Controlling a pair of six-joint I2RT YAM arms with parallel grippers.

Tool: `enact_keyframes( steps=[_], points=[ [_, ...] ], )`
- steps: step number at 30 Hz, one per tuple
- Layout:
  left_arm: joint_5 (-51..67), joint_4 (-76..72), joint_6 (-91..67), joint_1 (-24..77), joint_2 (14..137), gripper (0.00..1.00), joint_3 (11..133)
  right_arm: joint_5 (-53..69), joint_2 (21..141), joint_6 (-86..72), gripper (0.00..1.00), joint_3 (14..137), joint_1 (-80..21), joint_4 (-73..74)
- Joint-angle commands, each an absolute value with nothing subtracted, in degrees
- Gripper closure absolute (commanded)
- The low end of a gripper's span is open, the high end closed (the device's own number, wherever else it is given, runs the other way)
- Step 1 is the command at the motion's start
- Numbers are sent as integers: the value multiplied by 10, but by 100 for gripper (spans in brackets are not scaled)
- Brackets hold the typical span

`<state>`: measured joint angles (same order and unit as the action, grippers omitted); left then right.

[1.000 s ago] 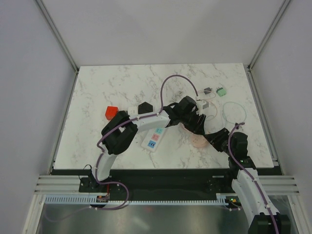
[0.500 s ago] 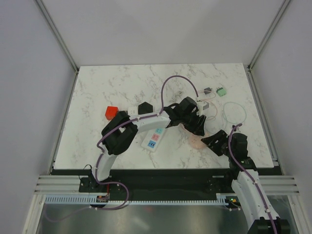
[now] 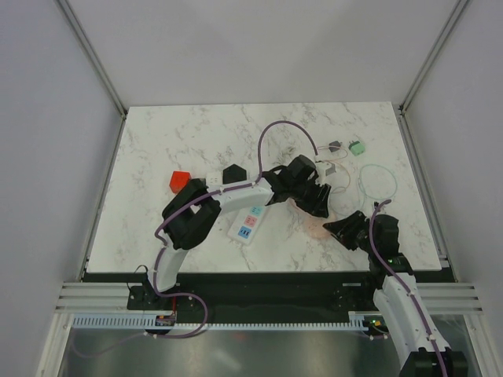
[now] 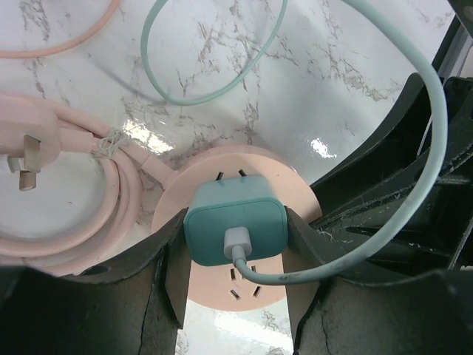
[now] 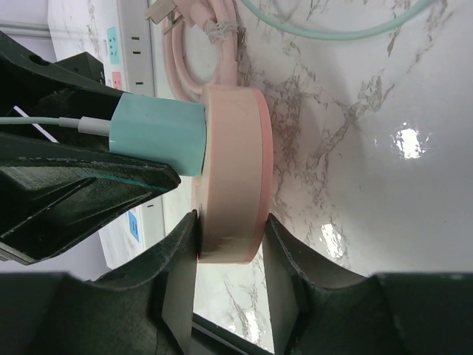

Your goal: Pull the plug off the socket

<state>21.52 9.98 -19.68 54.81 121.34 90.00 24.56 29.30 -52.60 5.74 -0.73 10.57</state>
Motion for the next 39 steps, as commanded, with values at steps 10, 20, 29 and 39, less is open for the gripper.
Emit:
enact_keyframes(
  steps=[10, 20, 29, 39],
  points=[
    [131, 47, -142, 600, 1125, 98, 872, 205, 304, -491, 100, 48, -11, 151],
    [301, -52, -309, 566, 1101, 98, 882, 152, 294, -463, 100, 88, -11, 225],
    [280, -148, -310, 570, 1052, 98, 819, 151, 285, -466, 100, 86, -11, 229],
    [207, -91, -242, 578, 1000, 98, 781, 135, 308, -470, 100, 93, -11, 226]
  ],
)
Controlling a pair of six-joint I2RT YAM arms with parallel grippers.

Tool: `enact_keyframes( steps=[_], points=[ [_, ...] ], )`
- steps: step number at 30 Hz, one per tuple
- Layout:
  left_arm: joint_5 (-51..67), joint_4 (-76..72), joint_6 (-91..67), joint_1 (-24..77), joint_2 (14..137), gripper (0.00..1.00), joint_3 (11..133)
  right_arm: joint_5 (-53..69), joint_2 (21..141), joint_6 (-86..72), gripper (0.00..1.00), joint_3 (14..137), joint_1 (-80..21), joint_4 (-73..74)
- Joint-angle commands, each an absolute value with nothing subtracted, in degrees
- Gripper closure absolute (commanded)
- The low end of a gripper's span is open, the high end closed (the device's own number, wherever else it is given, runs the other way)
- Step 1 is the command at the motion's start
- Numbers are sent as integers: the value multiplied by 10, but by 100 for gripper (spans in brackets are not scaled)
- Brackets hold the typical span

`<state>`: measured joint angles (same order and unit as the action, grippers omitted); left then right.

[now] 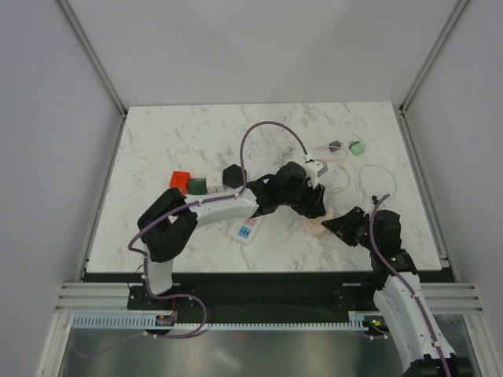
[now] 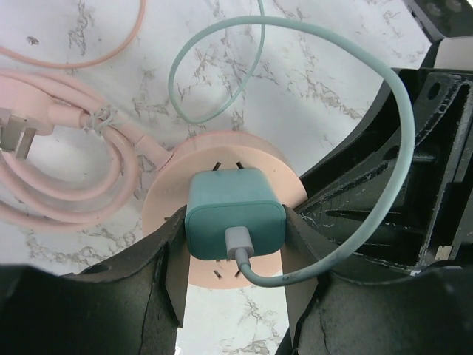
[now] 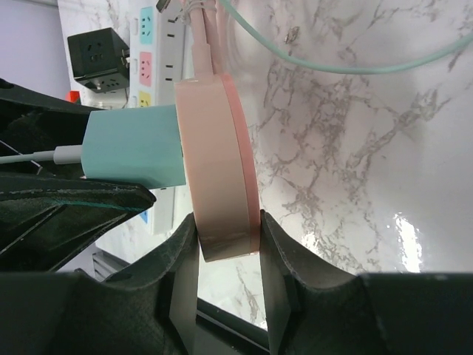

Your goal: Pull the plug off the socket

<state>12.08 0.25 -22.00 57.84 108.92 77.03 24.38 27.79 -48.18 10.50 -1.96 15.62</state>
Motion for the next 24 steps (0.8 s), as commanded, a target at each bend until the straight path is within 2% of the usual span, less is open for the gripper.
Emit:
enact_keyframes(
  steps=[1, 4, 11, 14, 17, 19, 22, 24],
  points=[
    [230, -131, -265, 570, 1001, 98, 767, 135, 310, -470, 100, 93, -11, 223],
    [266, -182, -331, 556, 1006, 98, 754, 134, 317, -471, 100, 95, -11, 221],
    [261, -246, -314, 563, 1002, 98, 731, 137, 328, -471, 100, 98, -11, 223],
    [228, -215, -243, 585, 998, 98, 729, 138, 337, -470, 100, 101, -11, 224],
    [116, -133, -150, 619, 989, 98, 752, 143, 345, -469, 100, 103, -11, 223],
    [101, -112, -128, 626, 991, 98, 767, 148, 348, -468, 100, 104, -11, 223],
    [131, -100, -162, 616, 999, 98, 784, 149, 354, -466, 100, 105, -11, 221],
    [203, -117, -195, 599, 1008, 98, 799, 148, 358, -464, 100, 106, -11, 219]
  ],
)
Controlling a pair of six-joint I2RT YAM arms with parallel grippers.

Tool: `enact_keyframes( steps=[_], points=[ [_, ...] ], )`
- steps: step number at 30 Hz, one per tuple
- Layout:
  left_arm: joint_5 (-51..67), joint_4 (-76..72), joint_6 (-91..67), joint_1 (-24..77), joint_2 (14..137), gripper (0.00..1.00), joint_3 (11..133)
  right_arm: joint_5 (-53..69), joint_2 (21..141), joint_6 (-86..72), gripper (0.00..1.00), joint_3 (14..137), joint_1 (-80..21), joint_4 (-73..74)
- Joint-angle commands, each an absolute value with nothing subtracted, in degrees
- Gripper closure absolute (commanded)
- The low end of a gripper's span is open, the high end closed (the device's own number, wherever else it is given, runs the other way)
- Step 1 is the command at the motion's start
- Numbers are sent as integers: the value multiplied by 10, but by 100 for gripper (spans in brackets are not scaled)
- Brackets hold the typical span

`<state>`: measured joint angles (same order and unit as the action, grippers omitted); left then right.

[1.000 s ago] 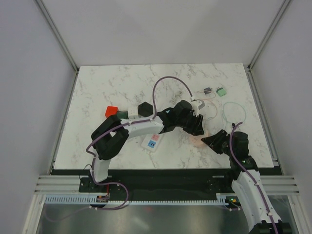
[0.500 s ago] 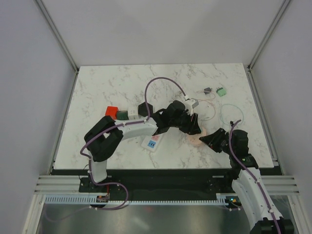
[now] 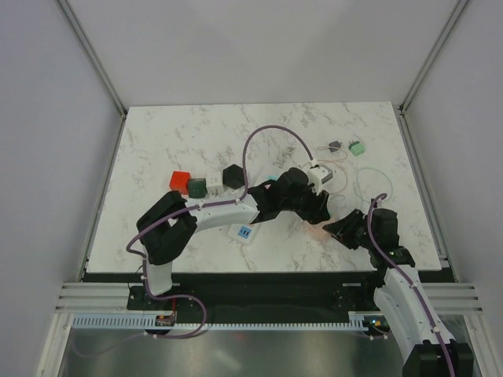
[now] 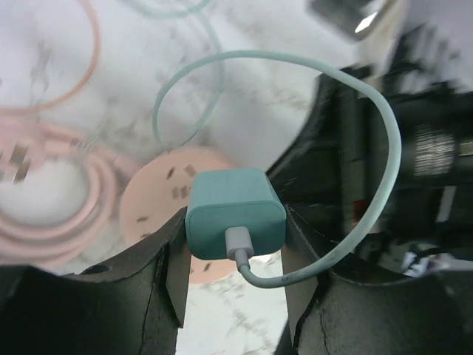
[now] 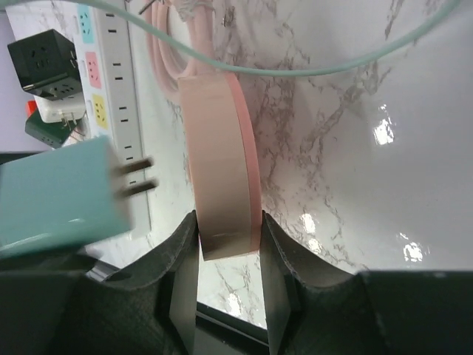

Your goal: Pull the plug off the socket

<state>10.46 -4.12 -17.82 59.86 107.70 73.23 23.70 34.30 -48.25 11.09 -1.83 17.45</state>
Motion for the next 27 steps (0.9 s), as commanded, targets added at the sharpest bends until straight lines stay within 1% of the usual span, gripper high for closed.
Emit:
enact_keyframes(
  steps=[1, 2, 3, 6, 11, 13, 16, 19, 20, 21, 24, 27],
  points=[
    [224, -129, -229, 596, 1013, 98, 801, 145, 359, -463, 100, 107, -11, 220],
    [255, -142, -243, 592, 1015, 98, 800, 144, 358, -462, 100, 106, -11, 220],
    [266, -168, -255, 592, 1016, 98, 799, 144, 358, -462, 100, 107, -11, 220],
    [284, -179, -279, 591, 1022, 98, 811, 147, 359, -462, 100, 105, -11, 220],
    [247, -130, -245, 592, 1039, 98, 853, 181, 340, -462, 100, 98, -11, 206],
    [229, -106, -217, 591, 1041, 98, 870, 199, 311, -464, 100, 93, -11, 202],
    [192, -70, -172, 586, 1063, 98, 925, 221, 265, -465, 100, 94, -11, 205],
    [153, 16, -171, 566, 1111, 98, 1017, 234, 240, -460, 100, 98, -11, 219],
    [153, 58, -181, 557, 1126, 98, 1073, 235, 237, -454, 100, 102, -11, 228],
    [160, 77, -207, 548, 1159, 98, 1098, 237, 235, -449, 100, 102, -11, 233],
    [208, 90, -247, 509, 1197, 98, 1165, 243, 233, -439, 100, 104, -11, 247],
    [228, 88, -260, 487, 1236, 98, 1222, 247, 221, -435, 100, 98, -11, 254]
  ],
)
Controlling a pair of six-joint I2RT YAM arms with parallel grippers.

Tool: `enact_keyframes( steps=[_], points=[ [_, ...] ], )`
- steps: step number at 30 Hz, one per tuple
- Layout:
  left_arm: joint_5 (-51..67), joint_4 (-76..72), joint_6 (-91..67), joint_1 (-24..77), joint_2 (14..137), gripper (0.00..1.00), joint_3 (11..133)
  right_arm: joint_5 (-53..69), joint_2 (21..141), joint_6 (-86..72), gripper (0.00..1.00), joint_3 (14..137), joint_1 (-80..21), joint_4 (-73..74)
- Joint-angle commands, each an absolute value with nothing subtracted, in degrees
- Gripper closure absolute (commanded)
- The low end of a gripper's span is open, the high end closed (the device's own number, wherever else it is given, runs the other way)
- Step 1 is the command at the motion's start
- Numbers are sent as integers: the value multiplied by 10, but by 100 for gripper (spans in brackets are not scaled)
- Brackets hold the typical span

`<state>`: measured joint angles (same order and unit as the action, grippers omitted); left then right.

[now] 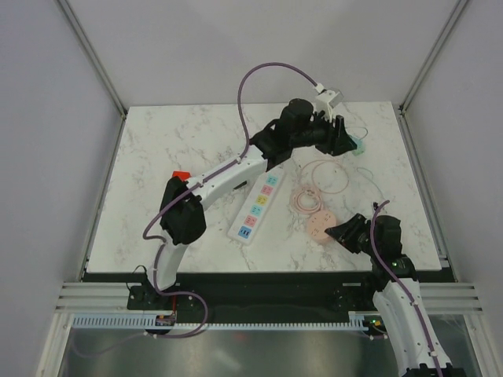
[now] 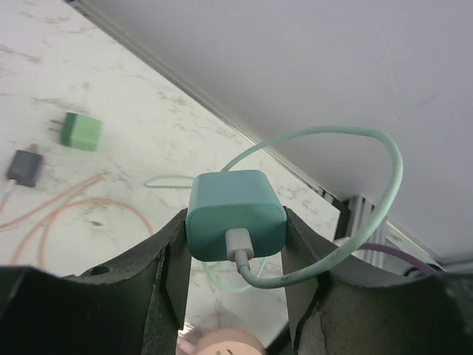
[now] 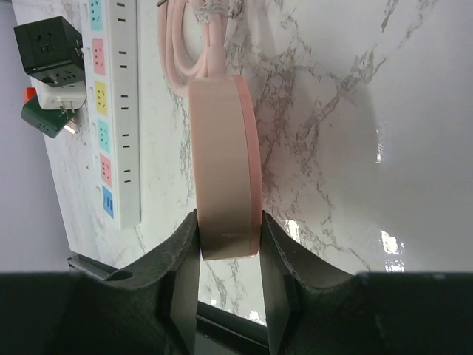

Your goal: Pull the plug off the socket

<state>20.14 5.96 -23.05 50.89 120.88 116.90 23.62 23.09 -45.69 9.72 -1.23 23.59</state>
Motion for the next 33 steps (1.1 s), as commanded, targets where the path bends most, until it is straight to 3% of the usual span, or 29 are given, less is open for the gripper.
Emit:
enact_keyframes(
  steps=[1, 13, 19, 28, 33],
  points=[
    [232, 85, -260, 481, 1252, 98, 1236, 250, 219, -436, 100, 98, -11, 253],
    [188, -52, -317, 449, 1376, 98, 1318, 251, 233, -433, 100, 91, -11, 248],
    [201, -98, -419, 403, 1448, 98, 1350, 253, 242, -432, 100, 90, -11, 248],
    [169, -77, -452, 369, 1481, 98, 1354, 244, 244, -439, 100, 95, -11, 247],
    [142, -61, -452, 368, 1496, 91, 1341, 244, 250, -441, 100, 99, -11, 244]
  ],
)
